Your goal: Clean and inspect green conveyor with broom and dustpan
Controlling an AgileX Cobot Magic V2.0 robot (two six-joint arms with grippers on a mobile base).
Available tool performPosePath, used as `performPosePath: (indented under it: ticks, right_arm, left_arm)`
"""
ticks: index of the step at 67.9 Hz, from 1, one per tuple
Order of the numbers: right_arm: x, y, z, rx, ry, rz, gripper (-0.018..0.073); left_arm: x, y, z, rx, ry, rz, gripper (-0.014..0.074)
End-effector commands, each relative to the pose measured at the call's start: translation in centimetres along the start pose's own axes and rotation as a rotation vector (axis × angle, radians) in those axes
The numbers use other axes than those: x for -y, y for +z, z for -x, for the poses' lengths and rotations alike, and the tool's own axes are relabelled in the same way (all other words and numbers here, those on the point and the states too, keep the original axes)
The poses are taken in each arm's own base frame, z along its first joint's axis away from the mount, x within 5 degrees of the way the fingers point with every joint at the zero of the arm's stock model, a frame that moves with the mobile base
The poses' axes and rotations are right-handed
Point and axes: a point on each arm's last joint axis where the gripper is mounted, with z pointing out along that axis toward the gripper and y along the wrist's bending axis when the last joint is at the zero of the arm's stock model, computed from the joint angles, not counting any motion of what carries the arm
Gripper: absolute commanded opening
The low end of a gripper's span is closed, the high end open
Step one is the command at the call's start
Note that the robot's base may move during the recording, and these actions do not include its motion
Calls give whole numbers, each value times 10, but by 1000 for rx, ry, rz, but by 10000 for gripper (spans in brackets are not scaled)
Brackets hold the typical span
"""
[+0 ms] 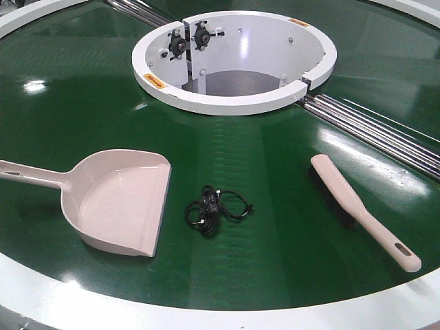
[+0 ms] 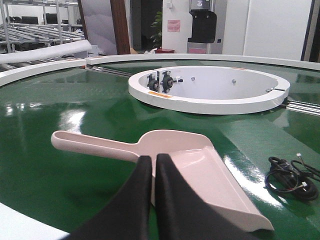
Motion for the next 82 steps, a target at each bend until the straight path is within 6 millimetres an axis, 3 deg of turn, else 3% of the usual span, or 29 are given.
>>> performPosePath:
  ticks: [1,62,76,82]
  right_arm:
    - [1,-1,6,83,-6,-13,-8]
    - [1,-1,6,83,-6,-13,-8]
    - [1,-1,6,83,-6,-13,-8]
    - [1,-1,6,83,-6,-13,-8]
  left_arm:
    - [1,-1,4,74,-16,-8,-6]
    - [1,-1,4,76,-16,-8,-6]
    - [-1,-6,31,312,-88,-9,-6]
    - [-2,-8,48,314,-162,-9,-6]
